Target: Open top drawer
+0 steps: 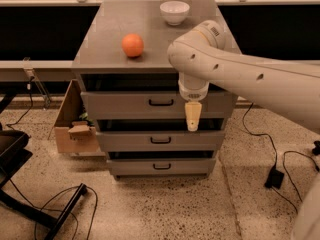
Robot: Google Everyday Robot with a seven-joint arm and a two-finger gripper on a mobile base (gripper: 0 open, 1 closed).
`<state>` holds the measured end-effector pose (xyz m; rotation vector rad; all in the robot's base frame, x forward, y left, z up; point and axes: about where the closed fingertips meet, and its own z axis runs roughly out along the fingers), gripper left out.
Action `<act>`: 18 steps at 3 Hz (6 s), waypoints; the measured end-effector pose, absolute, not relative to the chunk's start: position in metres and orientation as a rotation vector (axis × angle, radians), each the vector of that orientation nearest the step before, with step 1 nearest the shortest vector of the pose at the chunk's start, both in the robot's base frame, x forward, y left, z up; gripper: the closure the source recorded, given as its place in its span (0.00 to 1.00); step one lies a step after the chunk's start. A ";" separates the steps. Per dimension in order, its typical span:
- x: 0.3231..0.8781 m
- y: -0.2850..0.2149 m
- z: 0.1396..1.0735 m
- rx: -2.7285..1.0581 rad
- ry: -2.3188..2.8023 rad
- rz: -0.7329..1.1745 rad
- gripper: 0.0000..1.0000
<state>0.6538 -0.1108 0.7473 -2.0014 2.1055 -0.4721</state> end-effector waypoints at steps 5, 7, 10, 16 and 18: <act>0.692 -0.104 0.686 -2.046 2.223 -0.190 0.00; 0.694 -0.109 0.677 -2.006 2.248 -0.108 0.26; 0.695 -0.113 0.681 -1.999 2.256 -0.086 0.73; 0.620 -0.105 0.662 -2.044 2.366 0.043 0.17; 0.600 -0.108 0.668 -2.052 2.405 0.063 0.64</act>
Offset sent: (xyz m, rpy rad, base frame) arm 0.0444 0.0068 -0.0325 0.0099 0.1302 0.0346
